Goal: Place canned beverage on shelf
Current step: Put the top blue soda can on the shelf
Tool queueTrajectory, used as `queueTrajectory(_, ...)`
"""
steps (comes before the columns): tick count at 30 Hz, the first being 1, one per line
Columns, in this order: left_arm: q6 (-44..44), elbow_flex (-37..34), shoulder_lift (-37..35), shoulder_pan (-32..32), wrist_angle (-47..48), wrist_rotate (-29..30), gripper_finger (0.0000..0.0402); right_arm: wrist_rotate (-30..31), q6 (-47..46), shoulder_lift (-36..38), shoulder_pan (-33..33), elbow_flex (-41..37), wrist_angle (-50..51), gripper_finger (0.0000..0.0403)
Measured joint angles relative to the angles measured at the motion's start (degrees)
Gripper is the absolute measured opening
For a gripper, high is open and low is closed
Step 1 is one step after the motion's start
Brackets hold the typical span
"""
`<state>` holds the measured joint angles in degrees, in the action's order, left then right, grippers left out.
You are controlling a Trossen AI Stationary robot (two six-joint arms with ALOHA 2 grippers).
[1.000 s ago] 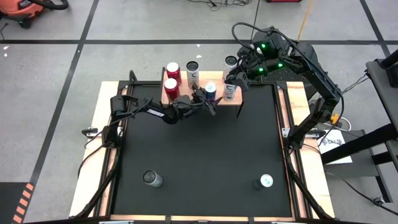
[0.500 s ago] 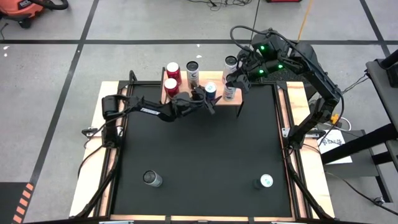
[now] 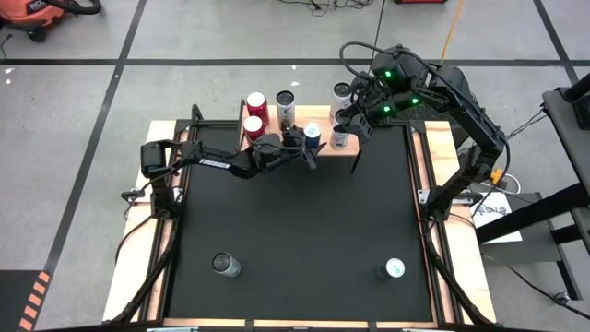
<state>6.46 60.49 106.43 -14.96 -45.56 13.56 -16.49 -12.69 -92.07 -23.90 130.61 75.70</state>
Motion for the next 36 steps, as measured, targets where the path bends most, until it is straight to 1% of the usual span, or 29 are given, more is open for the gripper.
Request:
queueTrajectory(2, 0.0, 0.0, 0.0, -0.1, 0.1, 0.3, 0.0272, 0.0, 0.1, 0.0, 0.0, 0.0, 0.0, 0.0274)
queueTrajectory(6, -0.1, 0.0, 0.0, -0.8, 2.5, 3.1, 0.0272, 0.0, 0.1, 0.0, 0.0, 0.0, 0.0, 0.0274)
queueTrajectory(20, 0.6, 0.0, 0.0, -2.2, 2.2, 3.4, 0.0272, 0.0, 1.0, 0.0, 0.0, 0.0, 0.0, 0.0274)
queueTrajectory(24, 1.4, 0.0, -1.7, -2.6, 2.6, 3.2, 0.0272, 0.0, 1.2, 0.0, 0.0, 0.0, 0.0, 0.0274)
queueTrajectory(30, 1.4, 0.0, -5.4, -2.5, 9.1, 3.2, 0.0272, -0.1, 1.4, 0.0, 0.0, 0.0, 0.0, 0.0274)
queueTrajectory(36, 0.2, 0.0, -5.7, -2.5, 11.3, 3.2, 0.0272, -0.1, 1.4, 0.0, 0.2, 0.0, 0.0, 0.0274)
